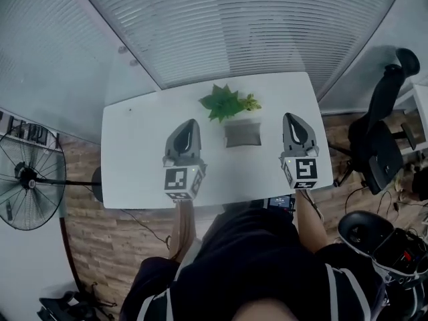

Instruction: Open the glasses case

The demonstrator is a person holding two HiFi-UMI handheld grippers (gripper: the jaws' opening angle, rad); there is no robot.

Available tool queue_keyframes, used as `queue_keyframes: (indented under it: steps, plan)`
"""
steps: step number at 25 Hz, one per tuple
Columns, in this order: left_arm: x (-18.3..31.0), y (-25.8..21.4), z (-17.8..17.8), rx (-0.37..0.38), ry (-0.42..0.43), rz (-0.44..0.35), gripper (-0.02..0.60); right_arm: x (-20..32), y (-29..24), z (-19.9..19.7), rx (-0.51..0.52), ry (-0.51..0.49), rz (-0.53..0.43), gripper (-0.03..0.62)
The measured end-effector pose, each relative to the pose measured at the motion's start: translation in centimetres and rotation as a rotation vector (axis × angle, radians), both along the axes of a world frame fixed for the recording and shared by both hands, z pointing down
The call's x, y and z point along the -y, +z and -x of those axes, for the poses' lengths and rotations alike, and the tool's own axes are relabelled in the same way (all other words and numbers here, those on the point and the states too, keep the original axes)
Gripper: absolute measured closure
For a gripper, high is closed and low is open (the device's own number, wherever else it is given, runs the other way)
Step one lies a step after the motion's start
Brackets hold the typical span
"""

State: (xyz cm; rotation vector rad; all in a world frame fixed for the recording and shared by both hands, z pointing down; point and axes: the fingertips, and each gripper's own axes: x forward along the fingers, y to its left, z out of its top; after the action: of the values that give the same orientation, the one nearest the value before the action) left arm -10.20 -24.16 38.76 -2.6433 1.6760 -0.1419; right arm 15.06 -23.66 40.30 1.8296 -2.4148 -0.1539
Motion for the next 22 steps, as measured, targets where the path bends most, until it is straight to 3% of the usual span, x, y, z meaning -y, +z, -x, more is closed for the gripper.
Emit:
queue_keyframes:
  steps: [9,22]
  plan:
    - [-2.1,-0.3,-0.5,-0.012,-0.022,-0.044,0.581,-3.8,-2.8,-0.6,0.137,-0.010,-0.024,0.580]
    - [-3.4,-2.0,0.8,0.005,-0.042,-0.089,0.581,-4.2,-4.3,-0.4,0.124,-0.032,-0.046,0.580]
